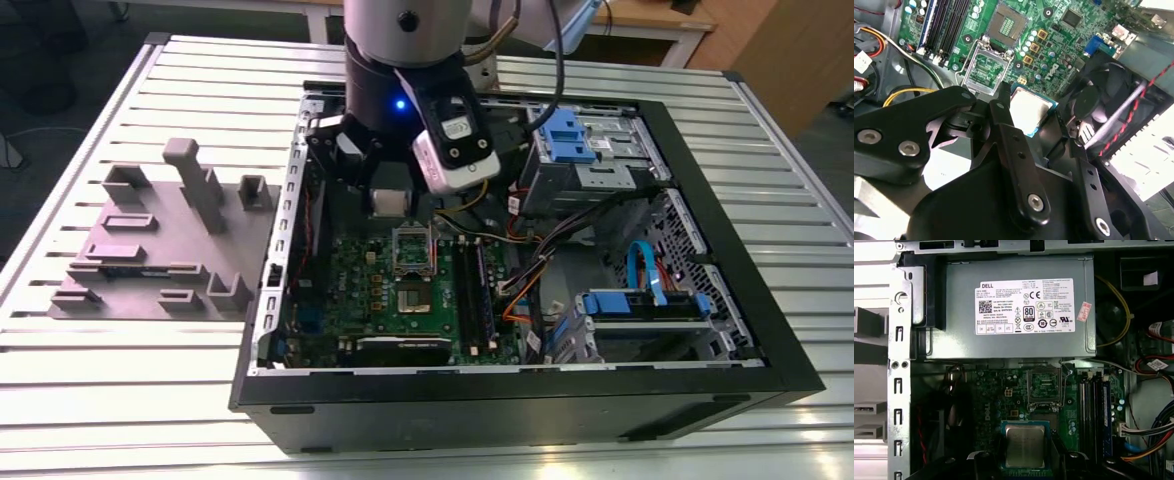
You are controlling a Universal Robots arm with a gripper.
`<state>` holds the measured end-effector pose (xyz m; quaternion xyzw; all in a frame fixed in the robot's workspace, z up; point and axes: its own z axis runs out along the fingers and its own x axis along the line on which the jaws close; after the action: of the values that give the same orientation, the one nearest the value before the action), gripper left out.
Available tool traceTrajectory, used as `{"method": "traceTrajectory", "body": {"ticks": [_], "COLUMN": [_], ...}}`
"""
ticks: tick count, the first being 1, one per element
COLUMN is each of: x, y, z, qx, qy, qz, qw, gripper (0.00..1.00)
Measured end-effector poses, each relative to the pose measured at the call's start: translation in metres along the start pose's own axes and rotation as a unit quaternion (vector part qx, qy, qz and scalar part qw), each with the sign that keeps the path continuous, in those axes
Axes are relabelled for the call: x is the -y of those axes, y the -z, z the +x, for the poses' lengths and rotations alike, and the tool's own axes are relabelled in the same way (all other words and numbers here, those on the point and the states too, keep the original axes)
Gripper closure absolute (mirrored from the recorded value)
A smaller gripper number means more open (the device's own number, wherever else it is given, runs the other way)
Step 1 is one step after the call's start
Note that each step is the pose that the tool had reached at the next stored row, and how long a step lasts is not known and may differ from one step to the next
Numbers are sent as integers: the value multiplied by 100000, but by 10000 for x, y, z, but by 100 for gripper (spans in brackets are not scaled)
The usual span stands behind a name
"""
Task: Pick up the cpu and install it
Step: 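Place the cpu into insertion slot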
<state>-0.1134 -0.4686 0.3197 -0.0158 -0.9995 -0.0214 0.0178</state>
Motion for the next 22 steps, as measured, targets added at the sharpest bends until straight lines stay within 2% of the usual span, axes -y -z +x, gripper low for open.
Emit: {"method": "traceTrajectory", "body": {"ticks": [3,8,14,17,22], "x": [13,42,118,127,129], "y": [-51,-141,-247,-302,-390], "z": [-54,-73,-86,-94,-159], "qx": [-2,17,20,19,15], "qy": [4,1,4,5,4], "qz": [5,-2,-3,-4,3], "qw": [100000,100000,100000,100000,100000], "gripper": [53,53,53,53,53]}}
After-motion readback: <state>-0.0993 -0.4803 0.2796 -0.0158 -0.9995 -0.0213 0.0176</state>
